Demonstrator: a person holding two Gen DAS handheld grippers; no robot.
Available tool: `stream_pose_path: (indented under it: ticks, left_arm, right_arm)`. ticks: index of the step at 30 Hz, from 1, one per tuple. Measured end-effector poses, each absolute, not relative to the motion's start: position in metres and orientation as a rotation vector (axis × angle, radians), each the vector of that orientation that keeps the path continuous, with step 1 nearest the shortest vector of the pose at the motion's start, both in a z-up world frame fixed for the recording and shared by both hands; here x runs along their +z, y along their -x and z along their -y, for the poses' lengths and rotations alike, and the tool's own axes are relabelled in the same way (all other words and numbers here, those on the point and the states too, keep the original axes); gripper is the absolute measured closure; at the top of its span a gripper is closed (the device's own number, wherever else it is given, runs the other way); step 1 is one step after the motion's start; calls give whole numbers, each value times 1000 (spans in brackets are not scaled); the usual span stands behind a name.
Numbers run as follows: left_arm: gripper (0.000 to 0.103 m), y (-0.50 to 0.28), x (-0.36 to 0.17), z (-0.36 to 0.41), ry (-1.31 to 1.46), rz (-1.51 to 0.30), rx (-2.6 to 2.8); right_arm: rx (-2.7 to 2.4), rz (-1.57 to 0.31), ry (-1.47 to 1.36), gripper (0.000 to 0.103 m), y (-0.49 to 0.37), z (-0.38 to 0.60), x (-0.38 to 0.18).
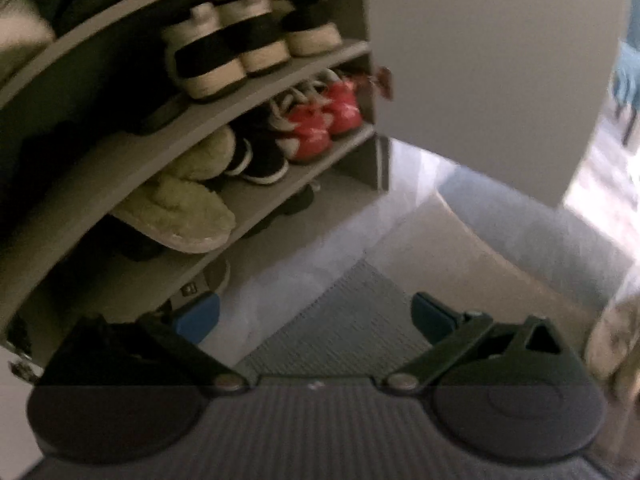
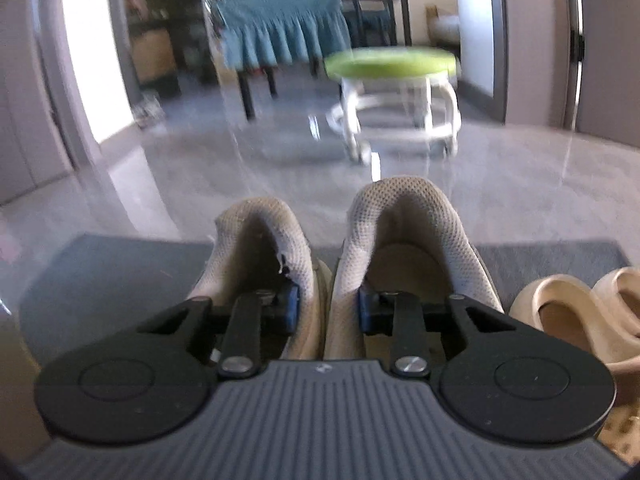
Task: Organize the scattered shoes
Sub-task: 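Carry the beige sneakers up into the shoe cabinet with the right tool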
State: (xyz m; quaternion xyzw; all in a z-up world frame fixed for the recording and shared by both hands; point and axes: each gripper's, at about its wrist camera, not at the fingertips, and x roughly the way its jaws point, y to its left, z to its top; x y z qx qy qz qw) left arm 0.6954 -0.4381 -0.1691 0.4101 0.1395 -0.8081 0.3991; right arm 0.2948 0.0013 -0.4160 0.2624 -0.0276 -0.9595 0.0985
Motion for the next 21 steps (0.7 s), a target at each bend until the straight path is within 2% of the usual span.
stream_pose_path:
  ticks: [8,13,21]
  left_arm:
    - [0,-726,-194,454,-823,-370,-1985]
    - [0,-754,-210,466,-788,-456,-1904]
    - [0,-780,-229,461,-751,-371,-1827]
  right_arm:
    - [-2734,68,-581,73,-368,0,-360]
    - [-2606,-51,-475,73,-396,14,-325]
    - [-2294,-96,-294,73,-434,66,-246]
